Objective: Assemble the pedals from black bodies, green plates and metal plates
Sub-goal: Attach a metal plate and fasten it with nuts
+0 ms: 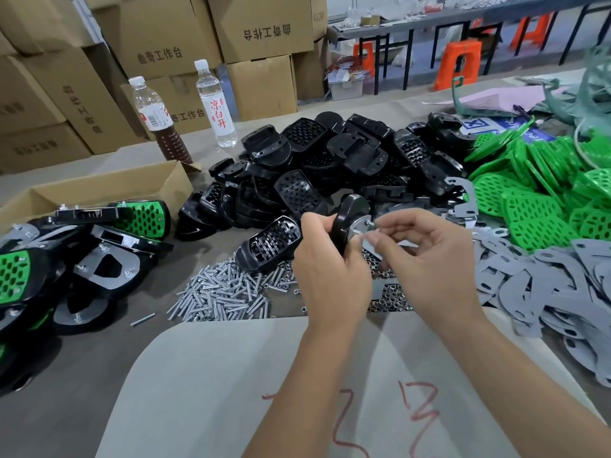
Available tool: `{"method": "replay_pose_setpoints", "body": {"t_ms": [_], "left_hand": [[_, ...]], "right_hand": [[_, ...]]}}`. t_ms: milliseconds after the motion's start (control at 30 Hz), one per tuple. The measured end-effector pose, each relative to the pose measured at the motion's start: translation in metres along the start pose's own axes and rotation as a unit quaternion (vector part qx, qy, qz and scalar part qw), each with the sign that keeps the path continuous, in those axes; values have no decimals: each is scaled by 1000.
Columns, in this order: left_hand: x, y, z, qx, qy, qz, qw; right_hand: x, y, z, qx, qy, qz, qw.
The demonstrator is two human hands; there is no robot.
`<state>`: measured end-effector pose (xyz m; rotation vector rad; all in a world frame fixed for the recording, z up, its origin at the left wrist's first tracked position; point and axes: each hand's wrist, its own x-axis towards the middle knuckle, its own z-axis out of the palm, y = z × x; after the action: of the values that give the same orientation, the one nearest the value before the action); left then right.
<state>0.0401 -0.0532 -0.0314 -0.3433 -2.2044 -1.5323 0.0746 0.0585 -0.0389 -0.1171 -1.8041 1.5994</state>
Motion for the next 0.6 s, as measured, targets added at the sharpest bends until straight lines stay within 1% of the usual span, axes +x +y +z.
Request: {"method": "replay_pose_setpoints", "body": {"t_ms": [67,167,233,333,467,533,600], "left_hand": [[0,0,0,2,5,21,1000],[-2,-1,1,7,-2,41,999],[-3,0,1,15,-10,51,999],[-4,1,2,23,-12,54,998],[-6,3,4,10,-10,15,1000],[-5,3,4,-1,-14,-11,1000],[-4,2,3,-18,-36,-38,998]], "right_hand": [[-2,-2,4,-2,-22,3,1000],[0,-3,3,38,-35,34,998],[1,-2,1,52,-31,41,997],[0,0,1,32,-14,18,999],[-3,2,4,-34,5,-54,998],[-2,2,4,-31,8,-53,998],[-1,3,4,-16,11,-39,999]]}}
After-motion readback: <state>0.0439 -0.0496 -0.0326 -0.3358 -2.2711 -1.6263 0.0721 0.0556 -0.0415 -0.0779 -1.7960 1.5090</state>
